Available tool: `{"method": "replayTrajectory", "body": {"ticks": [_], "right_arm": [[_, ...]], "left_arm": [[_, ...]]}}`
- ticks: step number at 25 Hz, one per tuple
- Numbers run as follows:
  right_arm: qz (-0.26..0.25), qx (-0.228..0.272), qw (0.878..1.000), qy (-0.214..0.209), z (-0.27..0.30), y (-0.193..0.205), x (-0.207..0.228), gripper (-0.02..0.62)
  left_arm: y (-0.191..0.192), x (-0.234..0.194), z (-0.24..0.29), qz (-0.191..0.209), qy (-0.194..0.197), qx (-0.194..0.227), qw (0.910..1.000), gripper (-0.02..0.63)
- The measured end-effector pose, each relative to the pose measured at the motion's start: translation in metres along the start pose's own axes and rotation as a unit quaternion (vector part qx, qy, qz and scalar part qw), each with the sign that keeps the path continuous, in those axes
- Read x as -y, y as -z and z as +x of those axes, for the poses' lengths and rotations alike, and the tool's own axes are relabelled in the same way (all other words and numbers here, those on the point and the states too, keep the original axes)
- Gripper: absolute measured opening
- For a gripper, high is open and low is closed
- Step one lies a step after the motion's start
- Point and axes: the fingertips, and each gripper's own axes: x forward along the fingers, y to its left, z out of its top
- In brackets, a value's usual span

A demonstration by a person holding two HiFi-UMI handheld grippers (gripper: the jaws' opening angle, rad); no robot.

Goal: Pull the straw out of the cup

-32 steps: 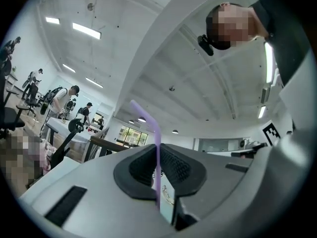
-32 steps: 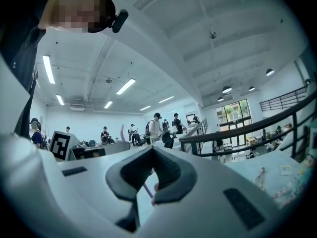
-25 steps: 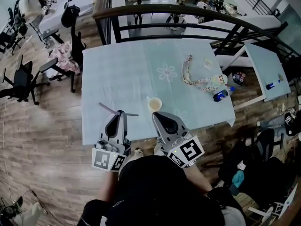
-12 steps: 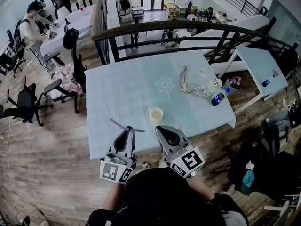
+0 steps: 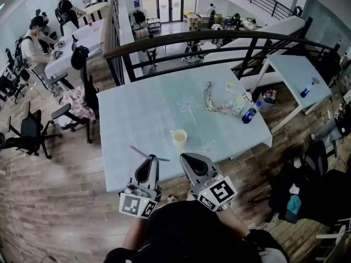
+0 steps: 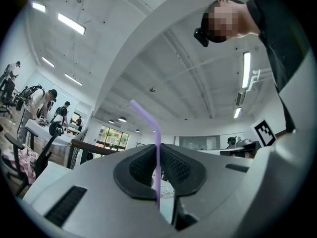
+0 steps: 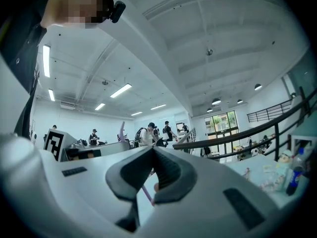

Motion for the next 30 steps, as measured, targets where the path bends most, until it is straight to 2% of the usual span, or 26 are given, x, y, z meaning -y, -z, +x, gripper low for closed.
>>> {"method": "replayTrajectory", "body": {"ticks": [11,30], "right_arm": [[-0.004,0.006,1.0,0.022,-0.027,-0.002,0.006,0.008],[-0.009,0.01,0.999,0.034,-0.036,-0.003,0.018,0.008]], "left_arm": [[0.006,0.028,0.004,0.0,0.027,-0.002,0.9996,0.029],[0.013,0.039,0.015,0.004,0.046,-0.005,0.9989,0.029]]}}
